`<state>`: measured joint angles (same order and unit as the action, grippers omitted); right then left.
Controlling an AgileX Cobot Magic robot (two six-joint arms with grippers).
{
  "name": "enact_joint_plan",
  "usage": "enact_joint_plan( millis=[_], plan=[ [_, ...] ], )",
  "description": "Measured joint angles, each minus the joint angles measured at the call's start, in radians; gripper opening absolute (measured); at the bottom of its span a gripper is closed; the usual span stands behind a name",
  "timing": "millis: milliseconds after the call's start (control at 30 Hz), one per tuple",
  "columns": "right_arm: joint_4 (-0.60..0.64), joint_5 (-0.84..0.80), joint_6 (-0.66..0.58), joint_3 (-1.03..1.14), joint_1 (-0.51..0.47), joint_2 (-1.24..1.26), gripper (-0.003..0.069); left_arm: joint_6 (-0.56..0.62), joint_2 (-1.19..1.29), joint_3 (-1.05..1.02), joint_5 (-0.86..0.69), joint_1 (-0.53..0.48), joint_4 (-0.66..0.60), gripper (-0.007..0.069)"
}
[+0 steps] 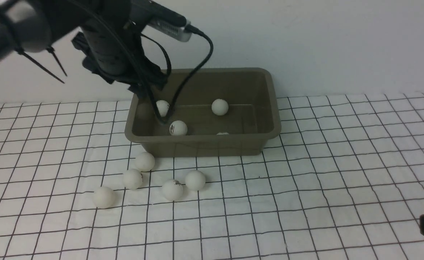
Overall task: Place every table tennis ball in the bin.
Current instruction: Use the left arm to clamp the table tennis ball closest to it
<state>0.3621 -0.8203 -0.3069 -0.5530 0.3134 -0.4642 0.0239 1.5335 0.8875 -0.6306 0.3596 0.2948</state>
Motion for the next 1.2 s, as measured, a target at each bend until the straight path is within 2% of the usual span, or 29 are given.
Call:
enact_joint_plan(
  millis=[233,367,1000,1067,1200],
  plan=[
    [0.013,-0.009,0.0,0.0,0.0,0.0,-0.0011,-0.024,0.108,0.0,0.076,-0.086,0.015,0.0468],
    [0.013,-0.009,0.0,0.0,0.0,0.0,-0.001,-0.024,0.141,0.0,0.128,-0.126,-0.023,0.0468],
    [0.013,0.018,0.0,0.0,0.0,0.0,-0.001,-0.024,0.261,0.001,0.222,-0.129,-0.065,0.0468],
    [0.013,0.021,0.0,0.0,0.0,0.0,-0.001,-0.024,0.265,0.002,0.228,-0.129,-0.067,0.0449],
    [0.013,0.021,0.0,0.0,0.0,0.0,-0.001,-0.024,0.267,0.002,0.244,-0.129,-0.067,0.0358]
  ],
)
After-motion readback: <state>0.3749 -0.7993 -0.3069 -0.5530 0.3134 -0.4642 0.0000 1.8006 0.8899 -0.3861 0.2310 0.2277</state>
